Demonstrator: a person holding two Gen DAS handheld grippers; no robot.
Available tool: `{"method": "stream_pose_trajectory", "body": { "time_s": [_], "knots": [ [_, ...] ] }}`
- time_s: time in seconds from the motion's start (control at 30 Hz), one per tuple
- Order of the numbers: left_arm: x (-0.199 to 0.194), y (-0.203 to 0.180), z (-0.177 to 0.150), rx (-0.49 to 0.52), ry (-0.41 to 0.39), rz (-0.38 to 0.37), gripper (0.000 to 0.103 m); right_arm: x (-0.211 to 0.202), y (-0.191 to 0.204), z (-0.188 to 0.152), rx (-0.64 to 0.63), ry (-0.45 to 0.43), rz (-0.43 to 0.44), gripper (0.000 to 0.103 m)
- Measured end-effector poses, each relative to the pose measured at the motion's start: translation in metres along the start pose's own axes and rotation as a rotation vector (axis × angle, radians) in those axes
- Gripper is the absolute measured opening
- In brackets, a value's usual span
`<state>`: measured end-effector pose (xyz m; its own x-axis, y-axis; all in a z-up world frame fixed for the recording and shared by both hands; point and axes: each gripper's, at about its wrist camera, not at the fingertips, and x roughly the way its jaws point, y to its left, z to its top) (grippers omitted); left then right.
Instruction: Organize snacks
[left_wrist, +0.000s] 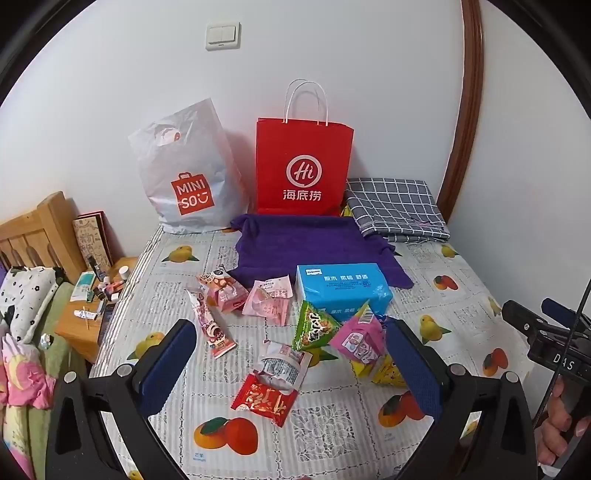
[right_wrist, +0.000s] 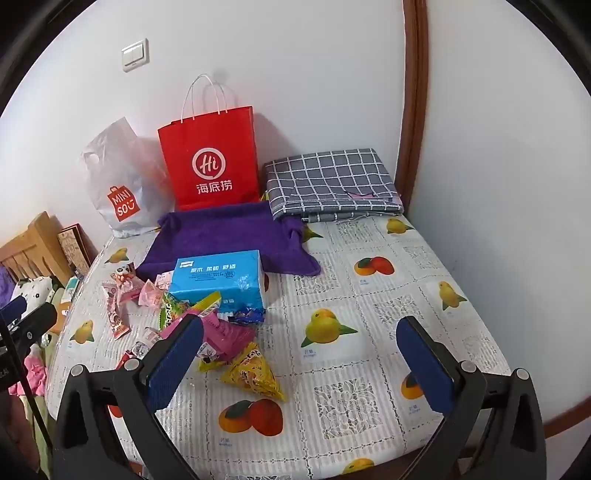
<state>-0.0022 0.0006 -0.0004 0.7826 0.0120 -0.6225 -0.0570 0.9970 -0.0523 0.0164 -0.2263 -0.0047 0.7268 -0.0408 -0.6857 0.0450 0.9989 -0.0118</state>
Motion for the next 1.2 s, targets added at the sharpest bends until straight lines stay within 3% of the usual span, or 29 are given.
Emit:
{"method": "stream_pose_trajectory", "body": {
  "time_s": [1.2],
  "knots": [
    [-0.016, 0.004, 0.005, -0.020, -0.020, -0.048, 0.102, -0.019, 0.013, -0.002, -0.007, -0.035, 0.054, 0.103]
  ]
}}
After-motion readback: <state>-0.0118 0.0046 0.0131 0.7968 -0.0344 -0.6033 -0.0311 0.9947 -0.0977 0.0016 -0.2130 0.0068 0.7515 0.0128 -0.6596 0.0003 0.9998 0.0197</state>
